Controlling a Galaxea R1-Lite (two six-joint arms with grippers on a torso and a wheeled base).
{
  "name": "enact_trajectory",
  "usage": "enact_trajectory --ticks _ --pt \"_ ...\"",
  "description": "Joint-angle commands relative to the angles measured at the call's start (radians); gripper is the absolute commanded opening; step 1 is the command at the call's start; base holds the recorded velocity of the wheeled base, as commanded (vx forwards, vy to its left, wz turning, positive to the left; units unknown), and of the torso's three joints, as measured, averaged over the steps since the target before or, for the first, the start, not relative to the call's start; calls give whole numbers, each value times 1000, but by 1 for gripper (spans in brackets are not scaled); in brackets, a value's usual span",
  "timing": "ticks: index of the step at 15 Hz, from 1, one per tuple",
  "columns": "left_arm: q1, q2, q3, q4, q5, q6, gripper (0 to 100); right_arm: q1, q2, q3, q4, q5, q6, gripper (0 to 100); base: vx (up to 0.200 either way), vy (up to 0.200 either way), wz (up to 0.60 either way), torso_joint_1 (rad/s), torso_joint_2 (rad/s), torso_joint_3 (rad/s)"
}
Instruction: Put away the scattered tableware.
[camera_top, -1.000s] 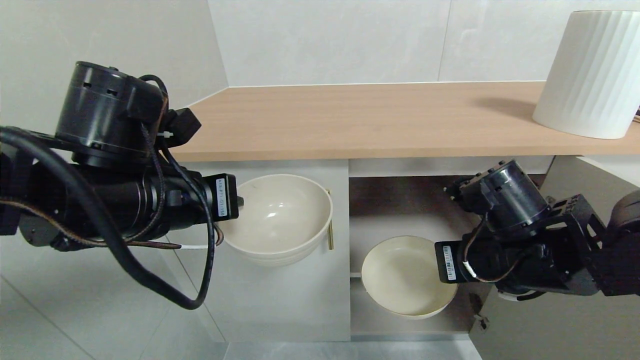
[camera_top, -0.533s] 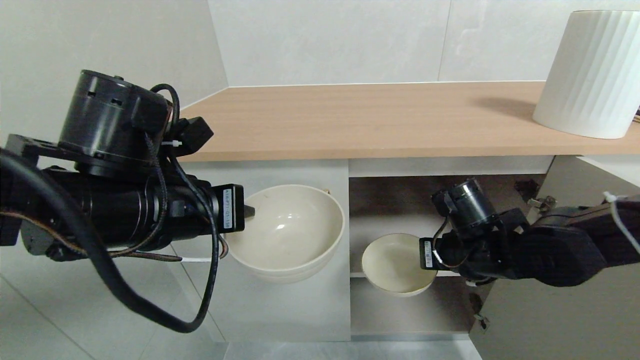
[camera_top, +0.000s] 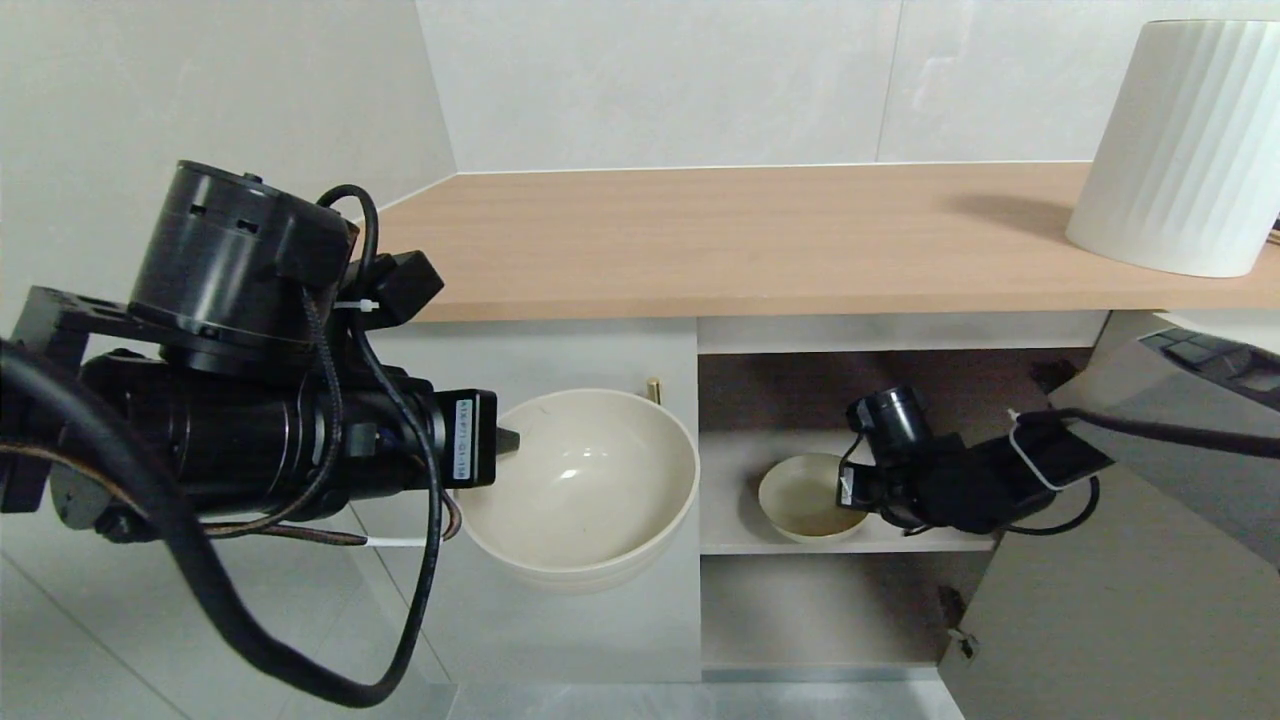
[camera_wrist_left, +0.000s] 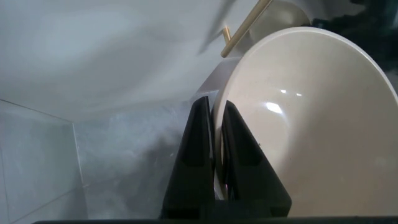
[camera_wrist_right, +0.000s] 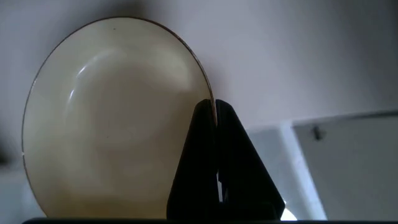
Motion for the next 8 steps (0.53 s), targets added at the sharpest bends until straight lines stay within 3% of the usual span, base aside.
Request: enact_trajectory --ticks 1,8 --pt "0 4 0 1 1 -1 0 -36 113 -64 -1 -32 -1 0 0 0 0 0 0 0" --pt "0 4 0 -1 2 -1 0 -55 185 -156 -1 -96 -1 0 0 0 0 0 0 0"
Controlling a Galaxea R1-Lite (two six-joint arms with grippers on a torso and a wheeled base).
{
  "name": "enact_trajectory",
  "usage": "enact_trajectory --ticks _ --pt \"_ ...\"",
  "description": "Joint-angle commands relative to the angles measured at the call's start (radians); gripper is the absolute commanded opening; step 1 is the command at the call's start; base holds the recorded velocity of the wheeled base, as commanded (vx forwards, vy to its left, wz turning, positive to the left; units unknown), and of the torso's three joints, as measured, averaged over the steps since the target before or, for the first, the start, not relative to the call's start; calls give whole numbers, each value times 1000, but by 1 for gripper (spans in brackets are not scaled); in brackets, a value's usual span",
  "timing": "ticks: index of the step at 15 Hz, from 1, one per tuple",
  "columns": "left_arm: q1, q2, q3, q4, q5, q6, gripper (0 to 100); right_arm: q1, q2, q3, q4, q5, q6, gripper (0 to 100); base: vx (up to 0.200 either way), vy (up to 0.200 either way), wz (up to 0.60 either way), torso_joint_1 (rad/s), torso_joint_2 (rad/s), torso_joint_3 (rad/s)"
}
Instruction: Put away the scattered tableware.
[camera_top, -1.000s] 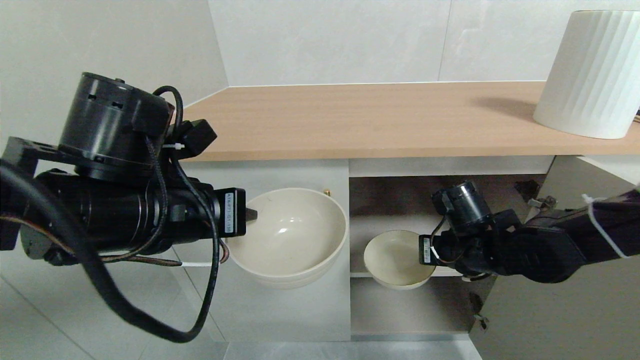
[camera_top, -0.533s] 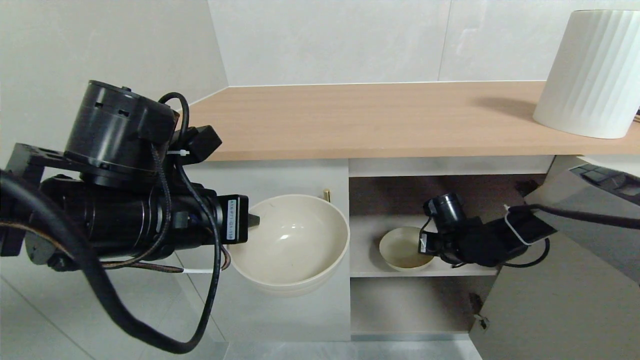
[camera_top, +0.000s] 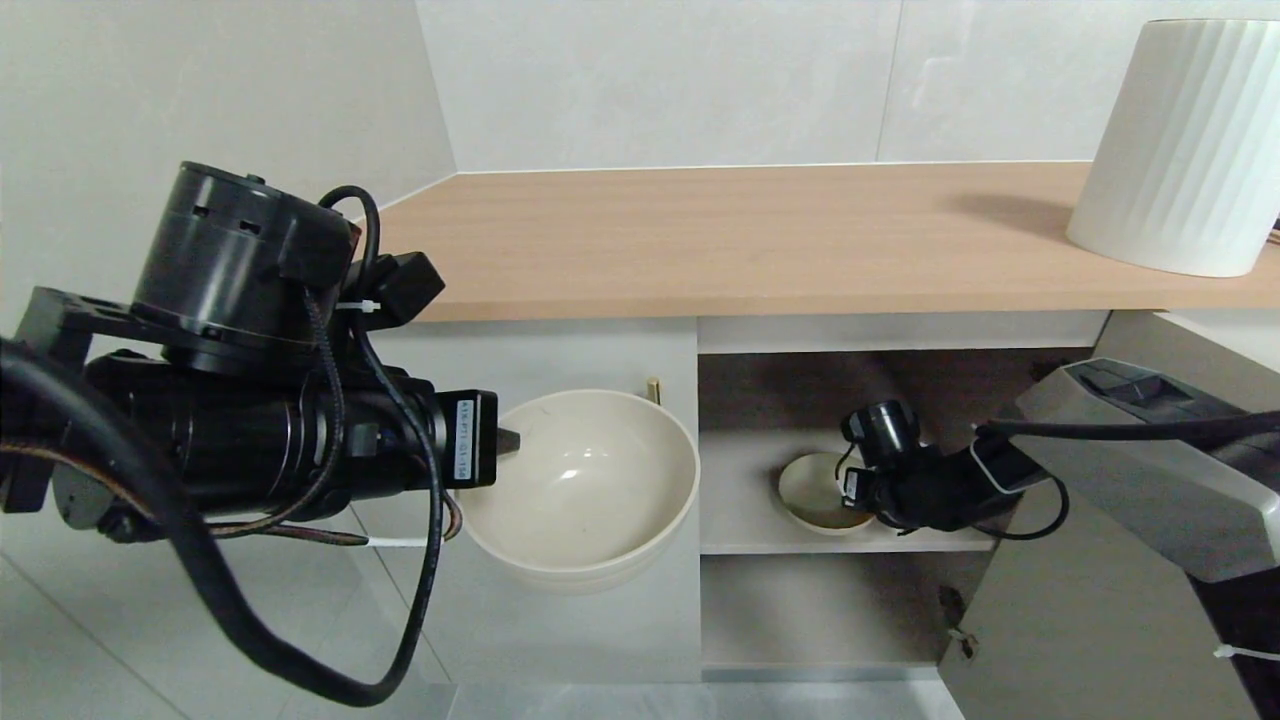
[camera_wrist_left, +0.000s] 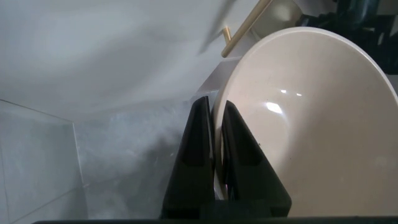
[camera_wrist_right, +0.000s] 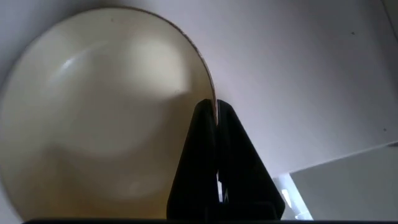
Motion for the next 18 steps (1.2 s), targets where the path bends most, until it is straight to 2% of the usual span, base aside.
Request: enact_trajectory --ticks 1,4,5,9,11,13,14,17,18 --pt "0 2 0 0 1 -1 0 -1 27 -24 0 -4 0 0 0 0 0 0 0 0" --pt "-2 4 0 0 1 -1 0 -2 26 -29 0 -4 1 0 0 0 0 0 0 0" --pt "-2 4 0 0 1 -1 0 -2 26 -30 0 -4 4 100 0 0 0 0 0 0" --pt "-3 7 0 0 0 -1 0 -2 -6 -23 -21 -1 15 100 0 0 0 0 0 0" --pt "-5 27 1 0 1 7 0 15 -129 72 -20 25 17 100 0 0 0 0 0 0" --pt "-31 47 8 0 4 13 0 55 -270 197 -15 157 17 100 0 0 0 0 0 0" --pt "-66 76 15 0 6 13 0 79 -402 283 0 269 1 100 0 0 0 0 0 0" --pt "-114 174 14 -30 23 15 0 134 -646 326 144 385 -25 100 0 0 0 0 0 0" --pt "-143 223 14 -81 58 18 0 141 -697 319 212 431 -25 100 0 0 0 0 0 0"
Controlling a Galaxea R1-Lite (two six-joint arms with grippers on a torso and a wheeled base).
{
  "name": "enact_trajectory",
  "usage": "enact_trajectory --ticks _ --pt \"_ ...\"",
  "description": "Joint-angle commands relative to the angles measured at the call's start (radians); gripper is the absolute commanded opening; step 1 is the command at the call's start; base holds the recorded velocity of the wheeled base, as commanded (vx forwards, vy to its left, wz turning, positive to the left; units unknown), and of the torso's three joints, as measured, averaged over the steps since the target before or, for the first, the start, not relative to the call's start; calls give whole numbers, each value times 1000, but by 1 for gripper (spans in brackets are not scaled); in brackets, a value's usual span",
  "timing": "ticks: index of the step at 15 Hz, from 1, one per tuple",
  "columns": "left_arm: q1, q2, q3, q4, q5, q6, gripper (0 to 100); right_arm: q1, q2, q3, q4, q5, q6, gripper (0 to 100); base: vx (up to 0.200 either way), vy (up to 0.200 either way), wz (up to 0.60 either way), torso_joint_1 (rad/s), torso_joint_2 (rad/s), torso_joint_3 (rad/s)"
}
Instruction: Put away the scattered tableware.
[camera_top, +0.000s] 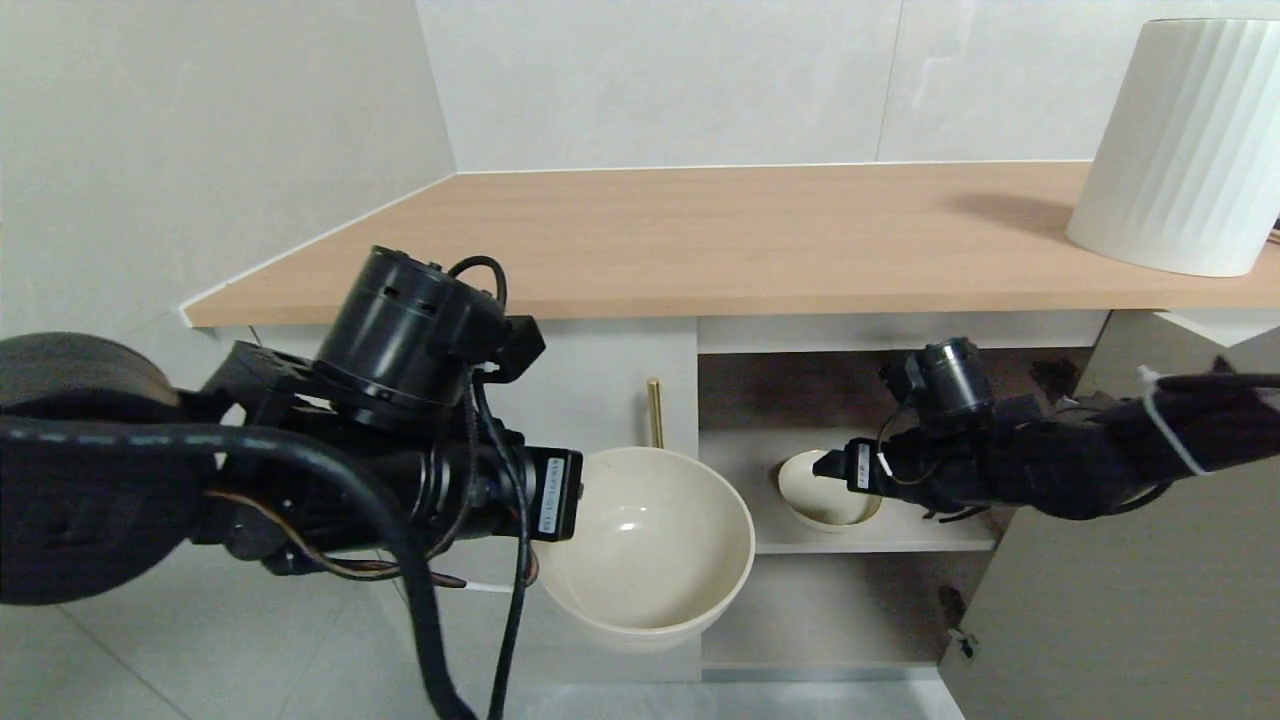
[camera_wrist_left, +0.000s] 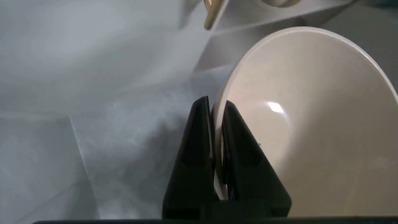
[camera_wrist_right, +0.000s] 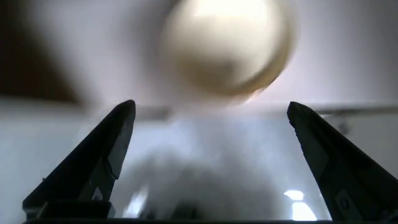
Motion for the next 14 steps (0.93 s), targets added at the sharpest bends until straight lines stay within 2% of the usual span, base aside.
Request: enact_trajectory --ticks 1,3,6,9,14 --pt "-57 133 0 -66 74 14 0 49 -254 35 141 128 -8 100 0 0 0 0 0 0" --pt "-86 188 -5 -73 131 20 0 86 -331 35 224 211 -11 100 0 0 0 0 0 0" --pt "-123 200 -5 -116 137 18 0 176 -358 40 290 222 -14 100 0 0 0 0 0 0" --pt "-138 206 -5 -141 154 18 0 221 -306 43 294 219 -17 100 0 0 0 0 0 0" --pt "-148 200 -6 -141 162 15 0 247 -240 43 293 217 -11 100 0 0 0 0 0 0"
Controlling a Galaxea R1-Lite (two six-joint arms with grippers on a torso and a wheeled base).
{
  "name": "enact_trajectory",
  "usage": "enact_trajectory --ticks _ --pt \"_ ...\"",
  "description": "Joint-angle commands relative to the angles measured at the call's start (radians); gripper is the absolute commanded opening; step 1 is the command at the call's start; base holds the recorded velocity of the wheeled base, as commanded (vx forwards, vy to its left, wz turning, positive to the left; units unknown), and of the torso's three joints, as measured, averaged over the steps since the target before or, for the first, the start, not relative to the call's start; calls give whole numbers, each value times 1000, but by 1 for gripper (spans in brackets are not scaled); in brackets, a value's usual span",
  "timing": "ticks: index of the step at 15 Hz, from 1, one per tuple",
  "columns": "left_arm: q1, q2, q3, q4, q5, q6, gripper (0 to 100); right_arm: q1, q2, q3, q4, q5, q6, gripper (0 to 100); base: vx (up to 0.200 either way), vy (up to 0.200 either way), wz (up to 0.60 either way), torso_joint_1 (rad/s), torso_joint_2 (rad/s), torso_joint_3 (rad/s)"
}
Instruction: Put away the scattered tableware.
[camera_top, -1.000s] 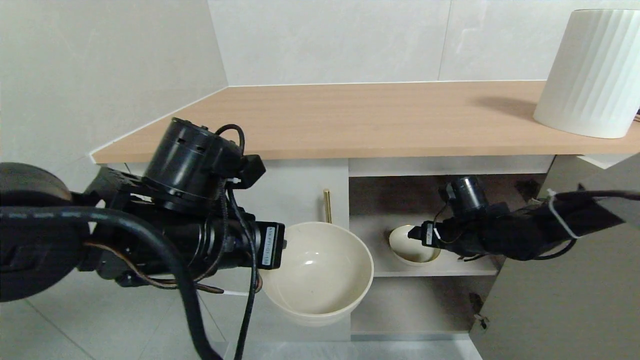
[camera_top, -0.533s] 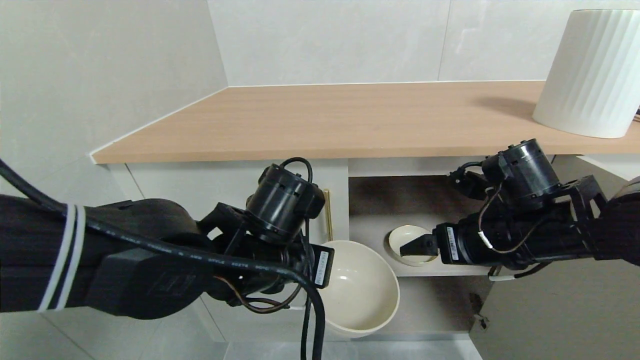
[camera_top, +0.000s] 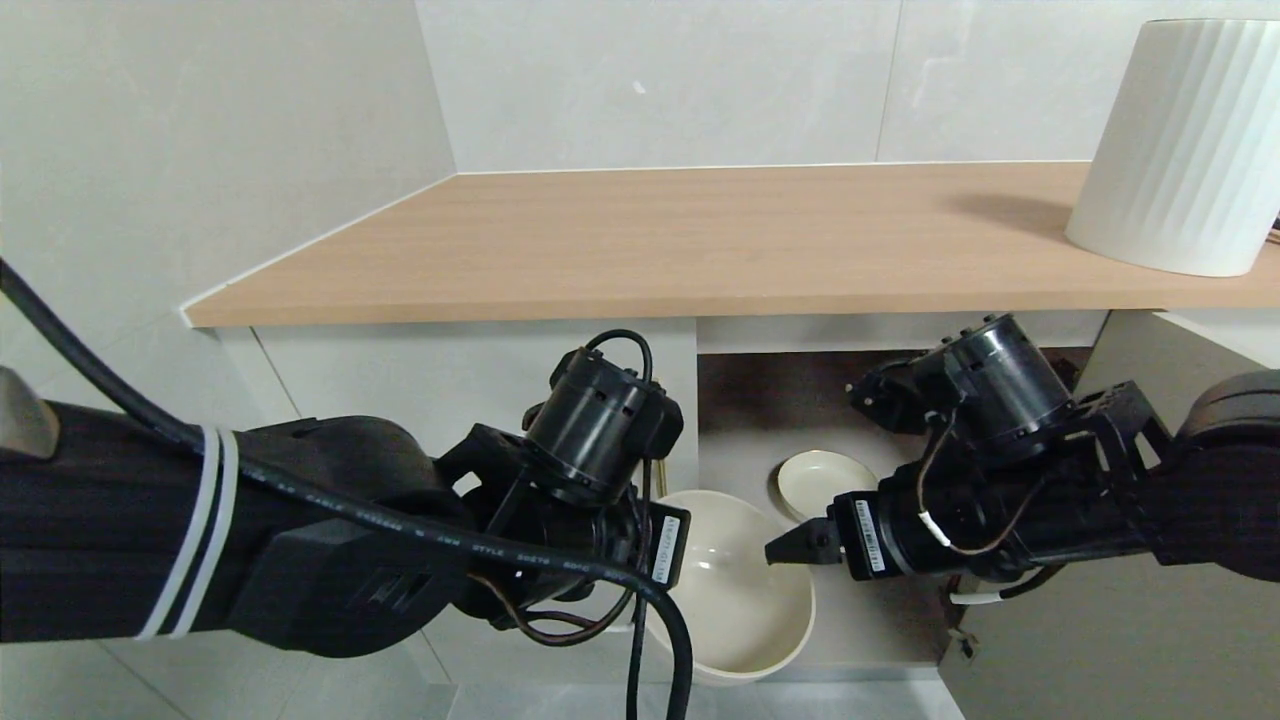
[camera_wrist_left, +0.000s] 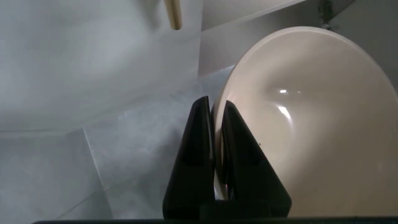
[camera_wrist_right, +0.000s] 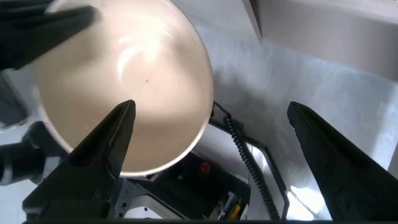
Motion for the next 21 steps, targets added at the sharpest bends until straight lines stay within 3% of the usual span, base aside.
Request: enact_trajectory --ticks 1,6,7,16,17,21 --pt "-6 -9 0 0 0 -1 0 5 49 -5 -4 0 2 100 0 0 0 0 0 0" --pt "-15 -12 0 0 2 -1 0 5 68 -5 -7 0 5 100 0 0 0 0 0 0" --pt "-17 -12 0 0 0 -1 0 5 74 -7 -7 0 10 0 0 0 0 0 0 0" --pt "-17 0 0 0 0 -1 0 10 58 -4 -4 0 16 0 0 0 0 0 0 0" --pt "-17 0 1 2 2 -1 100 12 58 -2 -4 -1 14 0 0 0 0 0 0 0" --pt "-11 -26 0 0 10 -10 100 16 63 18 -1 -7 22 0 0 0 0 0 0 0"
